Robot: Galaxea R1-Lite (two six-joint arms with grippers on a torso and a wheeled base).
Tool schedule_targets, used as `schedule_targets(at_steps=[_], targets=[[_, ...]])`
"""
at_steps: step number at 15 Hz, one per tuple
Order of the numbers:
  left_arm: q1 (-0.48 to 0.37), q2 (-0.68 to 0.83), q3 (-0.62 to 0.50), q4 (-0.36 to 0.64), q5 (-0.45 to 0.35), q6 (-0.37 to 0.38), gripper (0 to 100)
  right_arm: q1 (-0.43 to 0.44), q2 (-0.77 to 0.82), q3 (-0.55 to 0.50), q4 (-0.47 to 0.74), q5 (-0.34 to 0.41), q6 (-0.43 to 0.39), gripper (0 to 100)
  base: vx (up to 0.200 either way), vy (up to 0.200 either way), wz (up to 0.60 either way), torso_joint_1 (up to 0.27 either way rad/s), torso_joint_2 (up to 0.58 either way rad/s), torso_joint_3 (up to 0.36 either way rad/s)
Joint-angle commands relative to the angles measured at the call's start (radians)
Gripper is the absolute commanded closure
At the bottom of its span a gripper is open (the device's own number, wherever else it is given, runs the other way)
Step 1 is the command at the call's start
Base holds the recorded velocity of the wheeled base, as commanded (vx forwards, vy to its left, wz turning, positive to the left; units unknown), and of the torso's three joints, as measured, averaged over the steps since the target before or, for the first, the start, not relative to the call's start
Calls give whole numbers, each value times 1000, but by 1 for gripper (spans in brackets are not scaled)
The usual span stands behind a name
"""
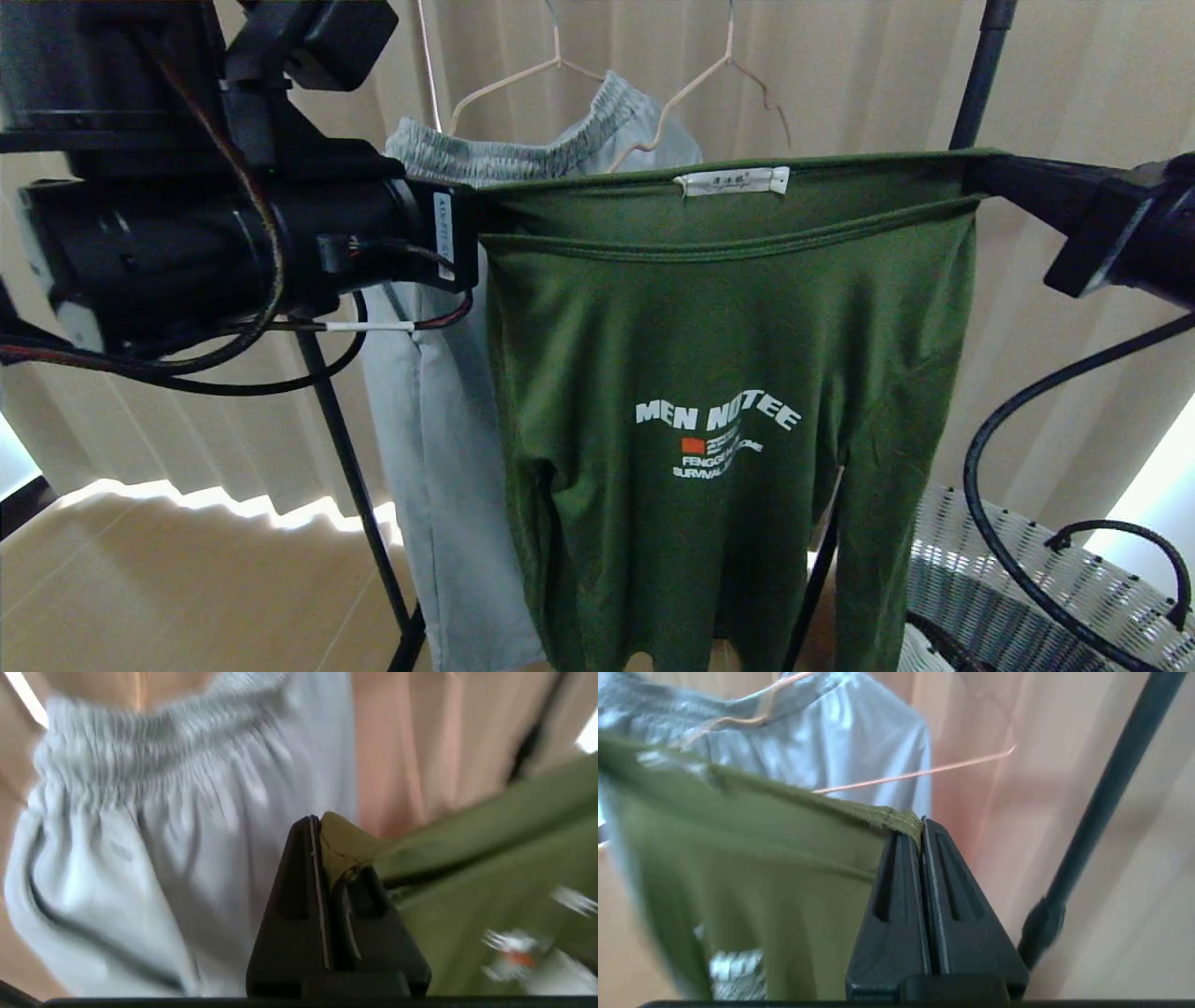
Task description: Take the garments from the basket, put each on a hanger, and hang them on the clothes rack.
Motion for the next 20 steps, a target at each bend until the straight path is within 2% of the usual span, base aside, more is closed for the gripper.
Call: schedule_targets(at_steps=[1,3,6,14,16,17,19,20], targets=[[-1,-148,17,123,-140,-20,100,-3,129,-43,-63,1,3,100,0,0,0,0,0,0],[-2,-219,84,148,-281,-19,100,-3,184,-69,-148,4,9,100,0,0,0,0,0,0],[-7,-283,149,145,-401,-15,100,-3,241,-98,-238,12,20,100,0,0,0,0,0,0],[-27,-287,167,139,-410,-11,100,-5,235,-118,-233,3,29,100,0,0,0,0,0,0],[-15,-267,132,145,-370,-11,100,-19,186,-114,-171,1,26,100,0,0,0,0,0,0],[-15,-217,98,148,-237,-11,100,-22,138,-117,-100,1,26,100,0,0,0,0,0,0],[-22,-138,49,128,-60,-11,100,-23,59,-115,6,1,26,100,0,0,0,0,0,0],[-22,-109,26,100,-37,-9,100,-23,16,-112,69,3,26,100,0,0,0,0,0,0]])
